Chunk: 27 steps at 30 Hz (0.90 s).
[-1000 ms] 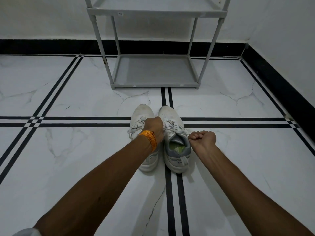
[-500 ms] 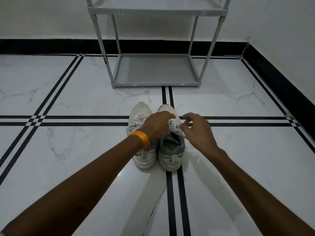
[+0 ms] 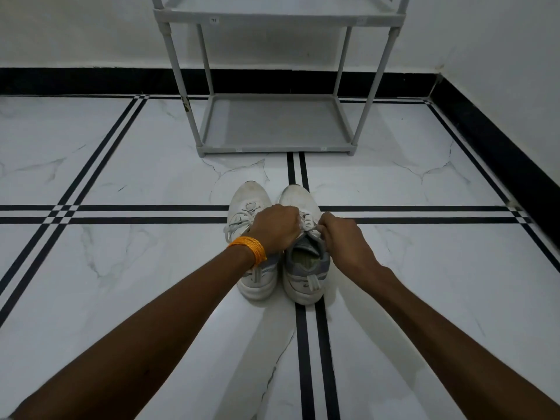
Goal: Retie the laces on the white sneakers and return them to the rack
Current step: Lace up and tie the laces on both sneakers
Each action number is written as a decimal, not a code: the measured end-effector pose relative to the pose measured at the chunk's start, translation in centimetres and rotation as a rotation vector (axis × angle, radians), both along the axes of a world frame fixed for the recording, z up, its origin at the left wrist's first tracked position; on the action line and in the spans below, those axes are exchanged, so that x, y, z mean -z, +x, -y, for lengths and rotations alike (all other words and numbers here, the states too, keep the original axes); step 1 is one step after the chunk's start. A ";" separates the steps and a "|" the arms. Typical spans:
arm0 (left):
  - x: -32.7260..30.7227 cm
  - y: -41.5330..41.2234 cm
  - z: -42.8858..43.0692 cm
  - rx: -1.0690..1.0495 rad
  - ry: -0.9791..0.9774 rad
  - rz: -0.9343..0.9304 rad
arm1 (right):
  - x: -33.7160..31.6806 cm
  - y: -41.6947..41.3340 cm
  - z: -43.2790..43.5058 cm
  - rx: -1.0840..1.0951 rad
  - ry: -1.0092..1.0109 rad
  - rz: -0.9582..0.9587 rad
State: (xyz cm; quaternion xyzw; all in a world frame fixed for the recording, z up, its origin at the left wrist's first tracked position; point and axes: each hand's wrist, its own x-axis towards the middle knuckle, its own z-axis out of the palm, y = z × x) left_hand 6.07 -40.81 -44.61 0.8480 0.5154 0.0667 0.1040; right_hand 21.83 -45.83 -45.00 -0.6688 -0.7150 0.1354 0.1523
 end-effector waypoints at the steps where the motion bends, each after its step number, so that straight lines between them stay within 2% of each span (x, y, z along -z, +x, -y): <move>1: -0.1 0.1 0.1 -0.004 0.052 -0.042 | 0.1 0.1 0.1 -0.036 0.008 0.023; 5: -0.3 0.0 0.0 -0.002 0.223 -0.200 | 0.6 1.0 0.9 -0.163 0.075 0.095; 18: 0.4 -0.5 -0.2 0.107 0.183 -0.206 | 1.1 1.5 1.8 -0.166 0.062 0.129; 21: 1.0 -1.7 -0.3 0.129 0.045 -0.020 | 1.5 1.0 1.8 -0.073 -0.007 0.162; 23: 1.1 -3.5 -0.2 0.101 -0.111 0.206 | 0.9 1.1 1.6 0.014 -0.044 0.043; 25: 0.8 -5.5 0.2 -0.011 -0.079 0.379 | 0.0 1.1 1.4 0.088 -0.127 -0.132; 27: 0.3 -7.3 1.1 -0.189 -0.004 0.356 | -0.6 1.2 1.1 0.146 -0.267 -0.186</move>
